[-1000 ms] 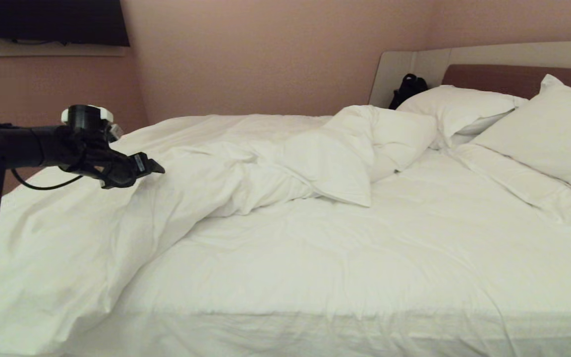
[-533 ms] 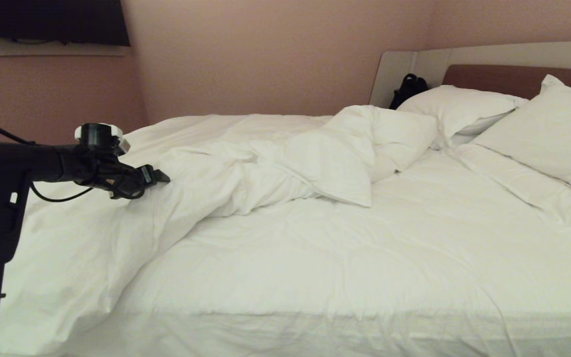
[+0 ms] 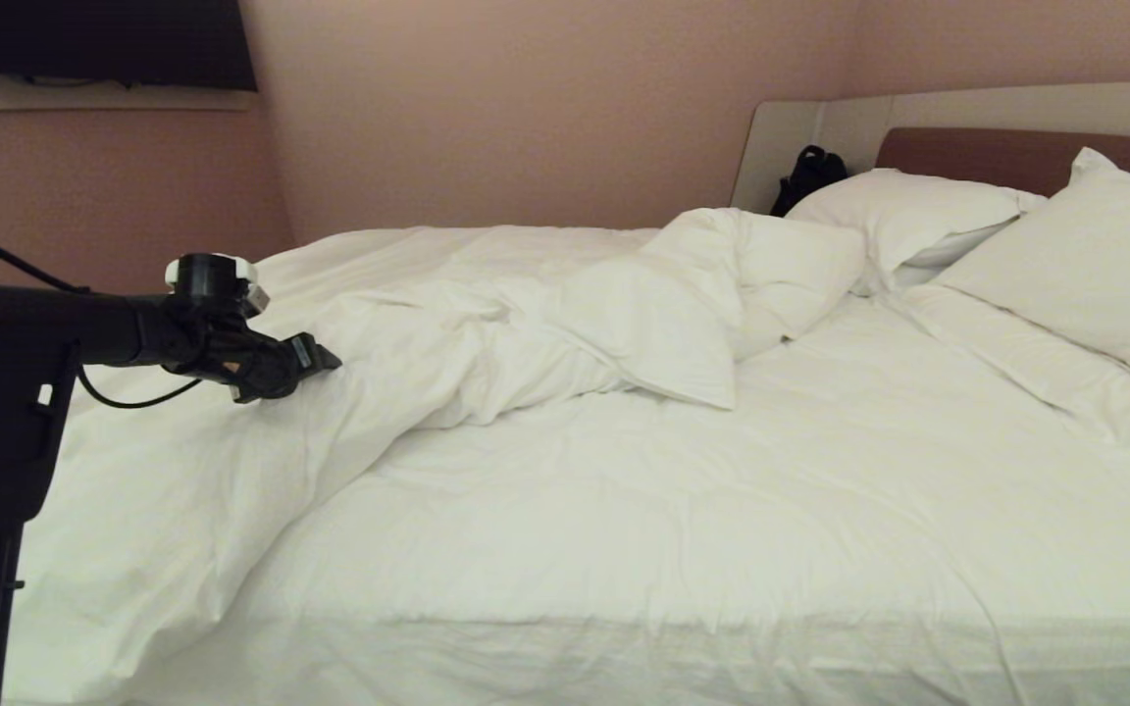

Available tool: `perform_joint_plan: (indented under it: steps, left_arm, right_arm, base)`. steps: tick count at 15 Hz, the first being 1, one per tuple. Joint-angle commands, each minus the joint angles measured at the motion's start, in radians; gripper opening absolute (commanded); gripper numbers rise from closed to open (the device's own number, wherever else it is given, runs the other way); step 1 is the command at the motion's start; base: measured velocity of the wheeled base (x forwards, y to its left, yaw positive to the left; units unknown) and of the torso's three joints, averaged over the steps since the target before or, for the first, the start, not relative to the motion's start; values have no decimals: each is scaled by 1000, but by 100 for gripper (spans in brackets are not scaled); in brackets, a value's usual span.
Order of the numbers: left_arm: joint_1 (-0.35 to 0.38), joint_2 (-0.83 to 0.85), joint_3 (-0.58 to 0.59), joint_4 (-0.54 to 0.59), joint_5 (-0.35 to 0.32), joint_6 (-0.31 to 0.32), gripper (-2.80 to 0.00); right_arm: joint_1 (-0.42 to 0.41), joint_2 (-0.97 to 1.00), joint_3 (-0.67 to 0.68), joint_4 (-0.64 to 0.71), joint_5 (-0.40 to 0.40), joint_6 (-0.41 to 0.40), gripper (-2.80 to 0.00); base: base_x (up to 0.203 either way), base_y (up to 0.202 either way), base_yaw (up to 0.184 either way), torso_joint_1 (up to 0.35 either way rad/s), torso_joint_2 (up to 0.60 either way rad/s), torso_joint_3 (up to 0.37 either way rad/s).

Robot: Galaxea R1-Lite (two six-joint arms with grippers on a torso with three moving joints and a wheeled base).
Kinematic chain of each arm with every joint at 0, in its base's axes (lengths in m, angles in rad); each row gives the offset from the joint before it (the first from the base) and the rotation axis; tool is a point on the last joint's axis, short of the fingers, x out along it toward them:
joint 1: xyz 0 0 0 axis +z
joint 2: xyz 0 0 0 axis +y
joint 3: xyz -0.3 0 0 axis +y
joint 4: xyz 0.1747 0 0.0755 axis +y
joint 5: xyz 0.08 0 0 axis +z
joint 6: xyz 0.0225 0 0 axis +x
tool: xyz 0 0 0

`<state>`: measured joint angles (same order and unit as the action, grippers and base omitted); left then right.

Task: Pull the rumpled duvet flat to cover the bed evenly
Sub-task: Flatten the corners of the folded blanket

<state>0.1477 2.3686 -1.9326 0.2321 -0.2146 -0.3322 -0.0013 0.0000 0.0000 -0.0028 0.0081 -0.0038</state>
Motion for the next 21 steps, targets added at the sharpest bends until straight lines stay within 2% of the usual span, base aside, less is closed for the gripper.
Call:
perform_joint_plan:
  steps: [1, 5, 9, 11, 14, 17, 21]
  left_arm:
    - [1, -16, -2, 7, -6, -8, -280]
    - [-3, -54, 4, 10, -25, -37, -280]
    - [-3, -163, 27, 63, -173, -89, -280]
    - [-3, -221, 49, 104, -218, -96, -280]
    - [-19, -300, 103, 131, -236, -91, -280]
    - [-55, -402, 205, 157, -282, -63, -280]
    - [-149, -557, 372, 170, -303, -18, -280]
  right_arm:
    - [0, 0, 0, 0, 1, -1, -280]
    - [0, 0, 0, 0, 1, -1, -280]
    - [0, 0, 0, 0, 0, -1, -280]
    - [1, 0, 0, 0, 0, -1, -280]
    - [0, 0, 0, 0, 0, -1, -280]
    - [0, 0, 0, 0, 1, -1, -280]
    - [0, 0, 0, 0, 0, -1, -280]
  base:
    - [0, 0, 0, 0, 0, 0]
    - [0, 0, 0, 0, 0, 0]
    - [0, 0, 0, 0, 0, 0]
    - [0, 0, 0, 0, 0, 0]
    - [0, 0, 0, 0, 0, 0]
    - [0, 0, 0, 0, 0, 0]
    - [0, 0, 0, 0, 0, 0]
